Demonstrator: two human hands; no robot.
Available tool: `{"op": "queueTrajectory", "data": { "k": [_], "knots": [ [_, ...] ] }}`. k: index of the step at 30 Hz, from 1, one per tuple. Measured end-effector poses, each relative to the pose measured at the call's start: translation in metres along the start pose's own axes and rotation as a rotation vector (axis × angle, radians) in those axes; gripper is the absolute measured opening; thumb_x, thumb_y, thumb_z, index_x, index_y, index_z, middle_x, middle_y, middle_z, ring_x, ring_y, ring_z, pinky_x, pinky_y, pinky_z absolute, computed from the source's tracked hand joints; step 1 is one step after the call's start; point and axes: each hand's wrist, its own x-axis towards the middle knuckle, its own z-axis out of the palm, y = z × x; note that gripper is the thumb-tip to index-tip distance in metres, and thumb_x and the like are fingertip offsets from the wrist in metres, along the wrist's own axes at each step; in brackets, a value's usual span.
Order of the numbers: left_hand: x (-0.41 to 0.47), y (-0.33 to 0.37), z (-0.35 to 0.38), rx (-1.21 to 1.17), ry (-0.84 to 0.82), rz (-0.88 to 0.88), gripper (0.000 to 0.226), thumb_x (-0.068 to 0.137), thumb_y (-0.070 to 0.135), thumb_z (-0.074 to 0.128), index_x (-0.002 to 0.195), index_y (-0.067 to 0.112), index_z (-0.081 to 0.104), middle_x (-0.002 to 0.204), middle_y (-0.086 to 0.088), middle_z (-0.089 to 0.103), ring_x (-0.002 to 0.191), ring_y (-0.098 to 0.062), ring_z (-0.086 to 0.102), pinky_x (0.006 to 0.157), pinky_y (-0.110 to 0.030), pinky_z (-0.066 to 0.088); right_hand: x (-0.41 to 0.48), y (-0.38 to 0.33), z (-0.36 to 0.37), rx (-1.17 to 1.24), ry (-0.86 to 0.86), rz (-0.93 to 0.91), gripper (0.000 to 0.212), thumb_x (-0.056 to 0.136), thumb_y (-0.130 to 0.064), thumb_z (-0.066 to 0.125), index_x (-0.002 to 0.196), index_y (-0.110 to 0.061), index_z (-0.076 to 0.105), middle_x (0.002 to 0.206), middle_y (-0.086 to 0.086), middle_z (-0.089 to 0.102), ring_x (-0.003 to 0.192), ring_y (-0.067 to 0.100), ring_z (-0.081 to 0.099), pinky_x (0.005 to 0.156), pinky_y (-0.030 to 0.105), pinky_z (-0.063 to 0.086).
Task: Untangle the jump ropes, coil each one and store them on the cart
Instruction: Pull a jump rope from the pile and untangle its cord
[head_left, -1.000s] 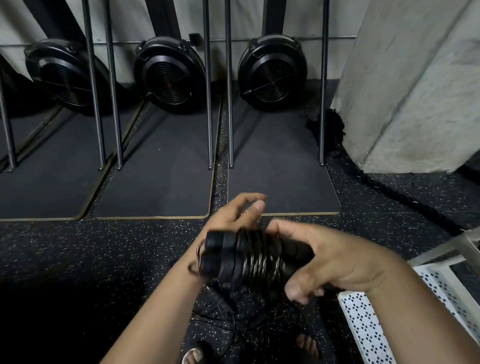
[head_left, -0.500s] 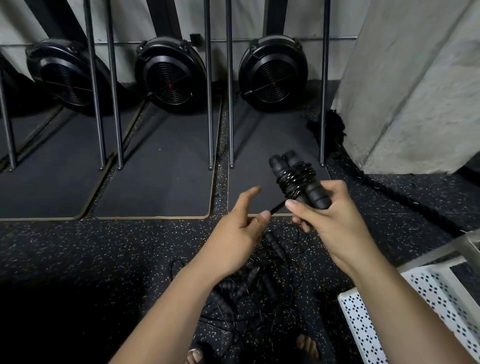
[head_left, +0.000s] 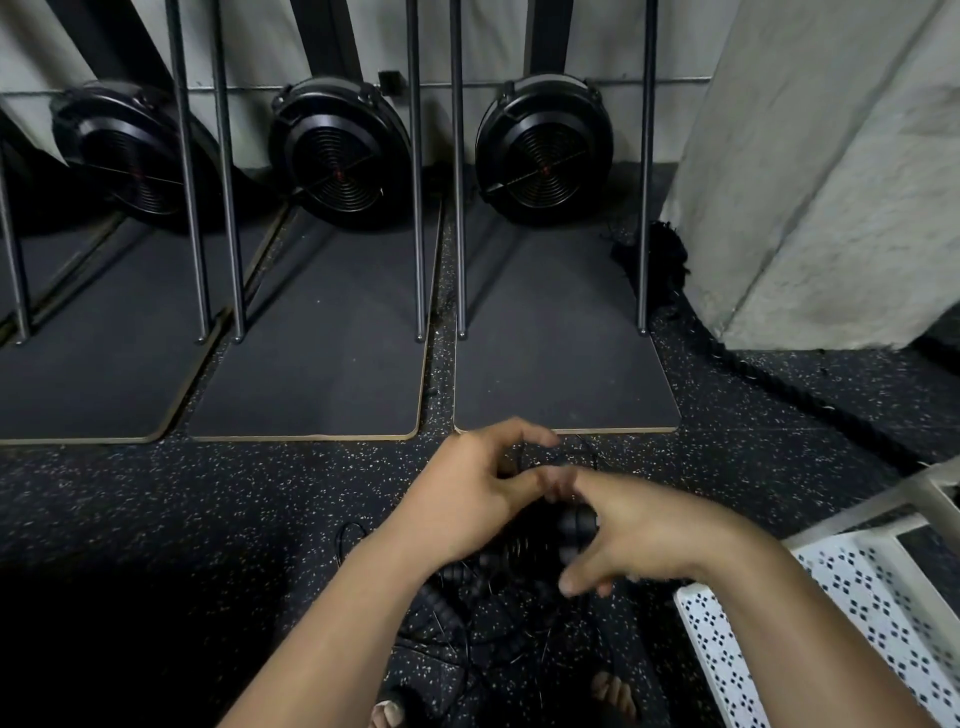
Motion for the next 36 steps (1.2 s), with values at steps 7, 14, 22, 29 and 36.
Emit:
{"op": "queueTrajectory", "data": {
  "k": [7,14,22,29,36],
  "knots": [
    [0.002,0.005,-0.007,-0.257,-0.035,0.000,0.023,0.108,0.033,0.061,0.115,0.019,0.078,0.058,0.016,0.059,0.054,0.000,0.050,0.056,-0.016,0.039,-0.030,-0.015,-0.013,0.273,-0.358,-0.261,0.061,0.083,0.002,0.088,0.131,-0.015,0.055,0.117,0.038,0.068,0.090,0.040,0.067,0.077,0.046,0.056],
    [-0.001,0.009,-0.012,-0.612,-0.069,-0.103,0.047,0.110,0.046,0.051,0.119,0.009,0.078,0.103,-0.015,0.079,0.091,-0.029,0.074,0.089,-0.038,0.059,-0.022,-0.007,-0.015,0.490,-0.335,-0.454,0.058,0.084,-0.006,0.088,0.132,-0.015,0.058,0.096,0.029,0.063,0.072,0.026,0.068,0.059,0.032,0.044],
    [0.003,0.016,-0.003,-0.374,0.041,-0.113,0.043,0.115,0.028,0.045,0.075,0.030,0.062,0.056,0.001,0.042,0.050,-0.016,0.032,0.050,-0.030,0.025,-0.009,-0.015,-0.015,0.946,0.064,-0.571,0.045,0.094,-0.008,0.074,0.133,0.002,0.055,0.107,0.021,0.068,0.072,0.019,0.062,0.056,0.024,0.044],
    [0.004,0.001,0.002,-0.133,0.054,-0.048,0.016,0.109,0.041,0.059,0.105,0.027,0.068,0.063,0.010,0.052,0.057,-0.015,0.046,0.058,-0.032,0.040,0.003,-0.008,-0.026,0.847,0.735,-0.422,0.036,0.095,-0.018,0.079,0.121,-0.011,0.055,0.110,0.014,0.075,0.077,0.019,0.070,0.064,0.034,0.048],
    [0.004,-0.002,-0.002,0.036,0.042,-0.009,0.009,0.100,0.034,0.075,0.092,0.029,0.074,0.069,0.004,0.069,0.054,-0.009,0.052,0.055,-0.027,0.044,0.016,0.019,-0.023,0.262,0.747,-0.071,0.036,0.096,-0.029,0.080,0.111,-0.024,0.048,0.102,0.002,0.075,0.070,0.020,0.078,0.065,0.040,0.054]
  ]
}}
